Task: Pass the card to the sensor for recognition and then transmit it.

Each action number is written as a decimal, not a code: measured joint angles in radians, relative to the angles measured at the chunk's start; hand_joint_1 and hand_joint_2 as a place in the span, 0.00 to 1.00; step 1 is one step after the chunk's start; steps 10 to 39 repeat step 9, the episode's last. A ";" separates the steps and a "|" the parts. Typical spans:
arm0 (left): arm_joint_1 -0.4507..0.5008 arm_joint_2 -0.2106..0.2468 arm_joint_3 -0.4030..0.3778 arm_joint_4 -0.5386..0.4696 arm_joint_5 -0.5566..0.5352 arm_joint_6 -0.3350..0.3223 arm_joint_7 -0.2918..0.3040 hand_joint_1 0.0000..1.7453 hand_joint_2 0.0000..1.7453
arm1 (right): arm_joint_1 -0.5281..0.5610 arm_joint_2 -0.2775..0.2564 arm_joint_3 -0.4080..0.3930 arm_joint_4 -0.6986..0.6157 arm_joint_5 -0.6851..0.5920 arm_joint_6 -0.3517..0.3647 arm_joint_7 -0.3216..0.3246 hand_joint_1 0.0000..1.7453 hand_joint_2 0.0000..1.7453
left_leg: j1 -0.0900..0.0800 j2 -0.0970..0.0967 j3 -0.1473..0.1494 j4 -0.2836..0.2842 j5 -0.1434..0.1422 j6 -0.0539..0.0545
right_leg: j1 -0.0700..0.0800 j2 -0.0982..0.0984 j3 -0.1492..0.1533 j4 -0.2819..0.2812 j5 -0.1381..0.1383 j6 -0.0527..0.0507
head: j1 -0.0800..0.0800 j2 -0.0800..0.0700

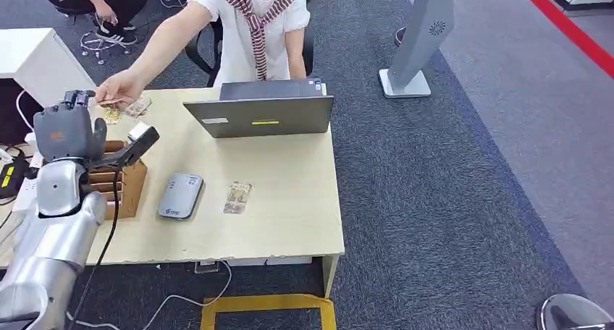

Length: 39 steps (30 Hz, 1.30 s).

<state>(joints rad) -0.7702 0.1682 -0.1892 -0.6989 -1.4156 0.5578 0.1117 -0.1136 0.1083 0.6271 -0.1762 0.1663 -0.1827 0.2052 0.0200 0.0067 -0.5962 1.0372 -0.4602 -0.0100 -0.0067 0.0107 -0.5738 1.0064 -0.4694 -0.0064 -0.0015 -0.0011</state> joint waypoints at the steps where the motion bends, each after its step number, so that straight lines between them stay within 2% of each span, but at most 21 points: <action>1: 0.008 0.000 0.000 -0.009 0.007 0.007 -0.009 0.00 1.00 | 0.000 0.000 0.000 0.000 -0.001 0.000 0.000 0.00 1.00 | 0.000 0.000 0.000 0.000 0.000 0.000 | 0.000 0.000 0.000 0.000 0.000 0.000 | 0.000 0.000; 4: 0.038 0.003 0.000 -0.043 0.034 0.013 -0.031 0.00 1.00 | 0.000 0.000 0.000 0.000 -0.001 -0.002 0.000 0.00 1.00 | 0.000 0.000 0.000 0.000 0.000 0.000 | 0.000 0.000 0.000 0.000 0.000 0.000 | 0.000 0.000; 9: 0.183 0.023 0.000 -0.252 0.131 0.014 -0.100 0.00 1.00 | 0.002 0.000 -0.003 0.000 -0.014 -0.007 -0.001 0.00 1.00 | 0.000 0.000 -0.001 0.000 -0.001 0.001 | 0.000 0.000 0.000 0.000 -0.001 0.001 | 0.000 0.000; 39: 0.183 0.023 0.000 -0.252 0.131 0.014 -0.100 0.00 1.00 | 0.002 0.000 -0.003 0.000 -0.014 -0.007 -0.001 0.00 1.00 | 0.000 0.000 -0.001 0.000 -0.001 0.001 | 0.000 0.000 0.000 0.000 -0.001 0.001 | 0.000 0.000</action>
